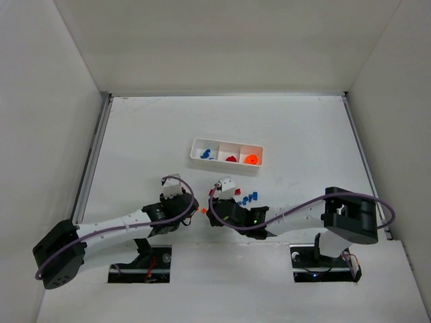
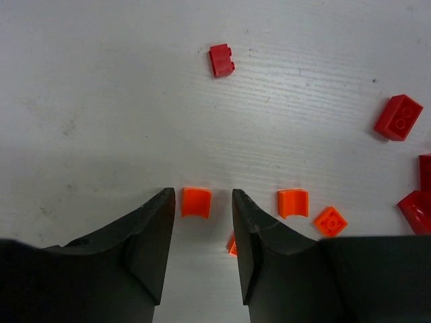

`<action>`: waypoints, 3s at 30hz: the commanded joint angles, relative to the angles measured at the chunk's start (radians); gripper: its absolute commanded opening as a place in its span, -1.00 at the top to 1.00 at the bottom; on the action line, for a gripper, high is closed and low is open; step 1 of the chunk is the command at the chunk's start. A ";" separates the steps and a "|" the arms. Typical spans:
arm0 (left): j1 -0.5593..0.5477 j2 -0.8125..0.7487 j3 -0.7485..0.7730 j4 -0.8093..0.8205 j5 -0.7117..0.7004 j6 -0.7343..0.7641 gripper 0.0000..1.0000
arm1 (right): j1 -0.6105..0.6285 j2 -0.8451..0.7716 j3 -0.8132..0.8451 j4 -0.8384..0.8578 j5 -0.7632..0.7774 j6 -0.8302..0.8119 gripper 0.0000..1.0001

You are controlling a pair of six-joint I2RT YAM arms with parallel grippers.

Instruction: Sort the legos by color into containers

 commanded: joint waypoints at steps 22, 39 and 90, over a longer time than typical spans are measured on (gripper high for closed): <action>0.076 -0.075 0.065 0.011 -0.031 0.041 0.78 | 0.055 0.074 0.097 0.090 0.059 -0.044 0.05; 0.446 -0.258 0.183 0.227 0.217 0.165 0.74 | -0.005 0.304 0.302 0.019 0.134 -0.126 0.06; 0.117 0.798 0.778 0.711 0.317 0.264 0.69 | -0.511 -0.835 -0.327 -0.082 0.047 -0.069 0.56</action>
